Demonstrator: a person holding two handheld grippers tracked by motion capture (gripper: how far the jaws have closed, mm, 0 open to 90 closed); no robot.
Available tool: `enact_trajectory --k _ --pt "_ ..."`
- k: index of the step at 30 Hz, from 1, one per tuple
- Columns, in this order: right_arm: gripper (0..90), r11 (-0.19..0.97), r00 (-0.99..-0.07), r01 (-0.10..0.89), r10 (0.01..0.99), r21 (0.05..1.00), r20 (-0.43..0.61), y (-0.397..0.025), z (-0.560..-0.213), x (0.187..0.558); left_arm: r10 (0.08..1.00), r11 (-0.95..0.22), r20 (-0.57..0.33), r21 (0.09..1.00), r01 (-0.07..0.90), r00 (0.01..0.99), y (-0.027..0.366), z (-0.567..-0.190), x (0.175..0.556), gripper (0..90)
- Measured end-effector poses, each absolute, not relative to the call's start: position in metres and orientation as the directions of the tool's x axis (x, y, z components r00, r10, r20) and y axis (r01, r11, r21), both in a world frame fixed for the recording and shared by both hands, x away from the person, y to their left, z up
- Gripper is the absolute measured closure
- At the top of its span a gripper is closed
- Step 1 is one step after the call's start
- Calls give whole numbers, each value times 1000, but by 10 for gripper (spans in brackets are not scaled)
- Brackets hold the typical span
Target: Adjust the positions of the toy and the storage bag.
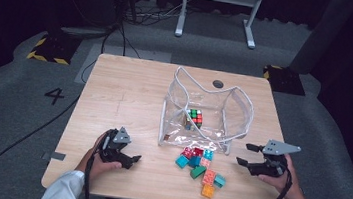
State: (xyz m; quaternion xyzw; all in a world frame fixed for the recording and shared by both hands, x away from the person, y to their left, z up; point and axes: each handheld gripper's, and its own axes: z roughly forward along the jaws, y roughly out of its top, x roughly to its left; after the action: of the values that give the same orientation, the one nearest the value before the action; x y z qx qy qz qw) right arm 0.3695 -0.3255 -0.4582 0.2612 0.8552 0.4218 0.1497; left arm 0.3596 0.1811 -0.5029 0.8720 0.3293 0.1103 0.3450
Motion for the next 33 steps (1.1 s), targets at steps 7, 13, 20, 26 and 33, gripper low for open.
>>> enact_trajectory --k 7,13,20,26,33 --pt "316 525 -837 347 547 777 4 -327 -481 352 659 -537 -40 675 507 751 176 -503 359 110" --pt "321 529 -852 362 521 767 43 -326 -488 338 641 -552 -22 682 480 768 168 -502 360 150" --pt "330 583 -897 322 440 746 43 -311 -499 317 641 -551 -25 681 483 767 168 -502 360 149" --pt "396 590 -913 283 407 756 24 -294 -499 313 643 -550 -27 680 486 765 168 -502 360 149" --pt "562 587 -908 280 419 760 11 -284 -501 316 643 -550 -28 678 487 766 168 -502 360 149"
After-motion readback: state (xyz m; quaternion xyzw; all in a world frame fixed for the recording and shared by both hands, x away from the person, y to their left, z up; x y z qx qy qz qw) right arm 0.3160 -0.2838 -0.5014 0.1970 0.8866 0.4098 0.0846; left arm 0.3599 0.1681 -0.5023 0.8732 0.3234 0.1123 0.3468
